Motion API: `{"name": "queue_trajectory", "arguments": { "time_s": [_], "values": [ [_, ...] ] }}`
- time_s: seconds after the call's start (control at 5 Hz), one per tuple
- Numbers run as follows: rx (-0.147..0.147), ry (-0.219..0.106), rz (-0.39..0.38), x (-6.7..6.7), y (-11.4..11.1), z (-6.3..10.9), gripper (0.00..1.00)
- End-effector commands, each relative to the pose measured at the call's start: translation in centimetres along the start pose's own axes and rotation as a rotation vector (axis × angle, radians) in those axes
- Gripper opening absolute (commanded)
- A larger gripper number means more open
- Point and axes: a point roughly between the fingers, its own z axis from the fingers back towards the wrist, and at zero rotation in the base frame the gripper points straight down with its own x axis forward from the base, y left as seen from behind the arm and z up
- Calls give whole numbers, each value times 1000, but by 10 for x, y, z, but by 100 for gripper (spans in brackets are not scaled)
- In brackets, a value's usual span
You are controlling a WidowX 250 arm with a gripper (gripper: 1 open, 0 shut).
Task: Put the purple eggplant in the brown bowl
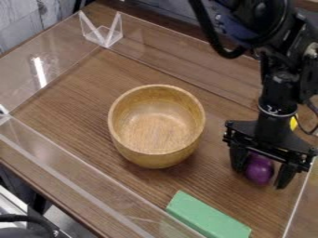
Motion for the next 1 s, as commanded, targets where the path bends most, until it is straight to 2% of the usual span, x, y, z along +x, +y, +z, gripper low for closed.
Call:
{"name": "queue_trajectory", "arguments": {
  "time_s": [0.0, 0.8],
  "values": [
    [-23, -61, -5, 12, -6, 13, 0],
    [-31, -77, 9, 19, -6, 30, 0]
  ]
}}
